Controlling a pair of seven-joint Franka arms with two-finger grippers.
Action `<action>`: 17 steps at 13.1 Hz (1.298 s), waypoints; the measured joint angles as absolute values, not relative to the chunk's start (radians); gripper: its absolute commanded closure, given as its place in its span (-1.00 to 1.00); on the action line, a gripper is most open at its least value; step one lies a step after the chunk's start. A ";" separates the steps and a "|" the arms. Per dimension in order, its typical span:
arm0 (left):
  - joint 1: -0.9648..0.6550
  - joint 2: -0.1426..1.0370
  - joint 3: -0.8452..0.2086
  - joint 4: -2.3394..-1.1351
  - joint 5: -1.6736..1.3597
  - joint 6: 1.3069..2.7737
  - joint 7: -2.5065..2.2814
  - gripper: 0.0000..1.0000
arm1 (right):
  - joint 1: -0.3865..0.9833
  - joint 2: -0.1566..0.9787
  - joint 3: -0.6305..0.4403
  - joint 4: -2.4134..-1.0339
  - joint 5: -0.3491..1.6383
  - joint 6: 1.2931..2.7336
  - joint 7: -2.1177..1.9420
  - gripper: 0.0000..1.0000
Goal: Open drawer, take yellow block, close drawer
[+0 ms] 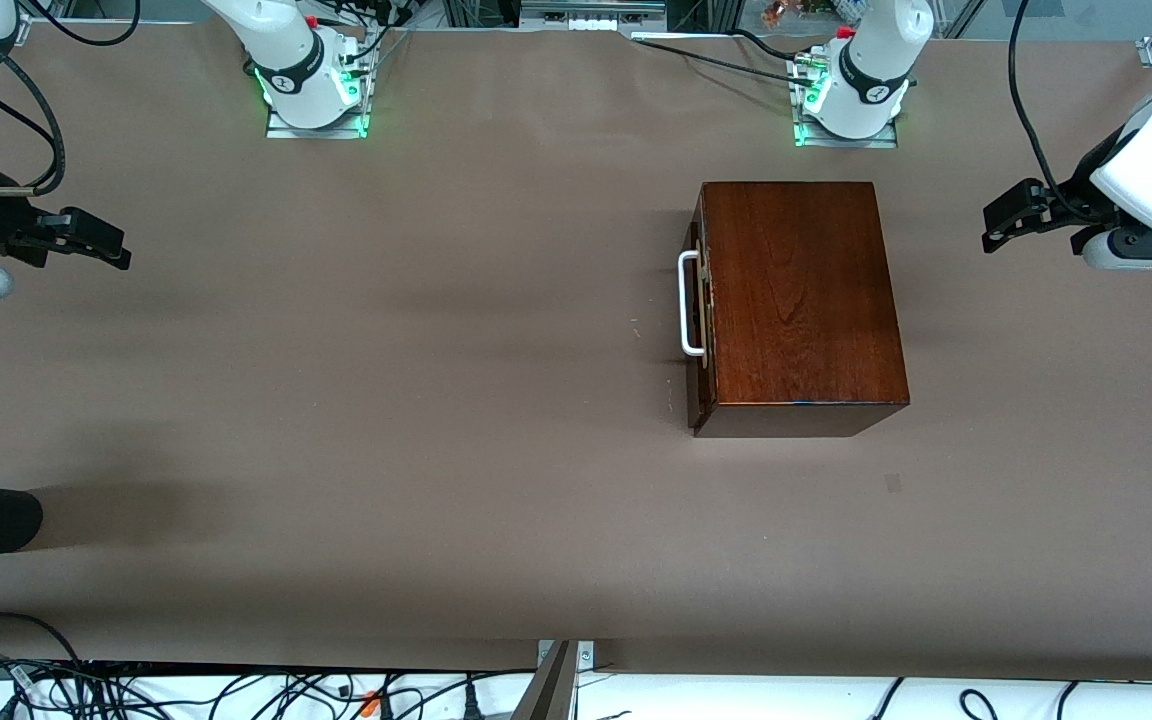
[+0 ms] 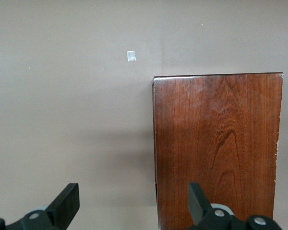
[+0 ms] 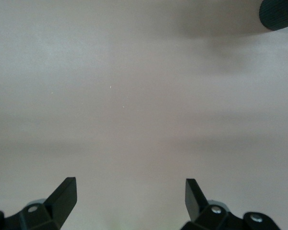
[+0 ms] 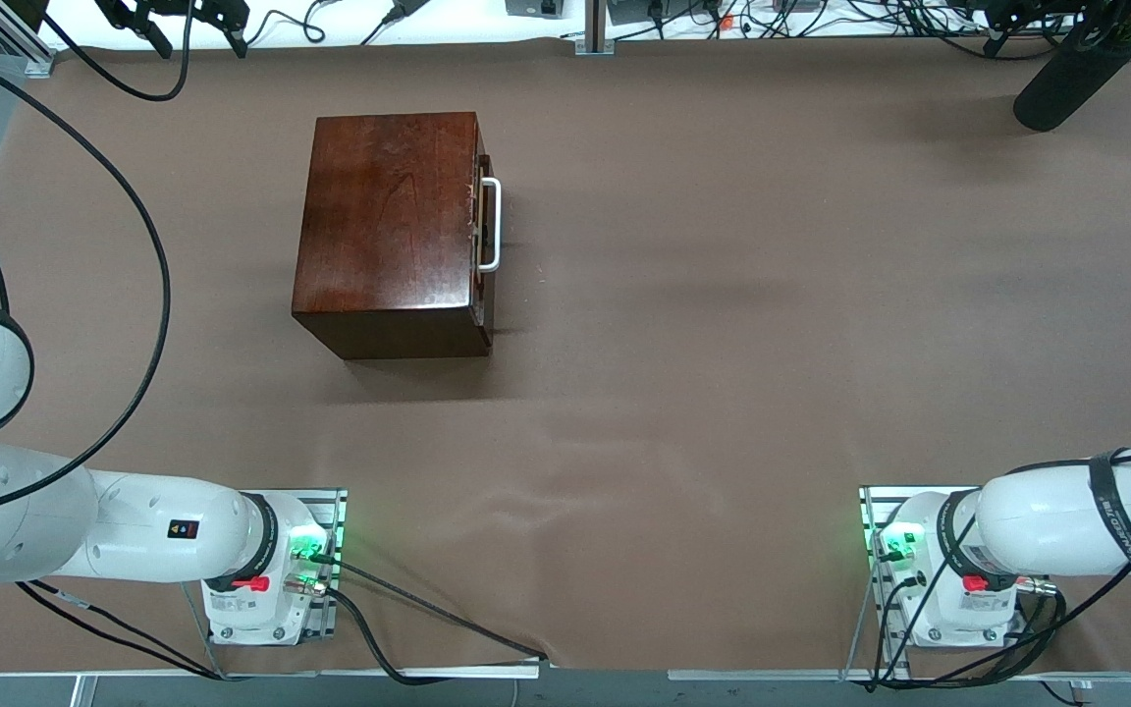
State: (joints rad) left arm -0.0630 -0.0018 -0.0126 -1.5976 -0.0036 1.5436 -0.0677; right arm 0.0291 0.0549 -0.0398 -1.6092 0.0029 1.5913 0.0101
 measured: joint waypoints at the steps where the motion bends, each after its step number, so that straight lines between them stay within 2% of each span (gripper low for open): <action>1: -0.063 -0.002 -0.013 -1.597 -0.004 1.532 -0.068 -1.00 | 0.029 0.055 -0.040 -1.609 0.003 1.591 0.010 -1.00; 10: -0.065 0.038 -0.031 -1.598 -0.045 1.432 -0.061 -1.00 | 0.029 0.055 -0.040 -1.609 0.003 1.592 0.010 -1.00; 13: -0.073 0.105 -0.152 -1.599 -0.046 1.436 -0.066 -1.00 | 0.029 0.055 -0.040 -1.609 0.003 1.592 0.010 -1.00; 15: -0.092 0.173 -0.227 -1.598 -0.046 1.518 -0.088 -1.00 | 0.029 0.055 -0.040 -1.609 0.003 1.592 0.010 -1.00; 17: -0.139 0.229 -0.254 -1.597 -0.046 1.592 -0.135 -1.00 | 0.029 0.055 -0.040 -1.609 0.003 1.592 0.010 -1.00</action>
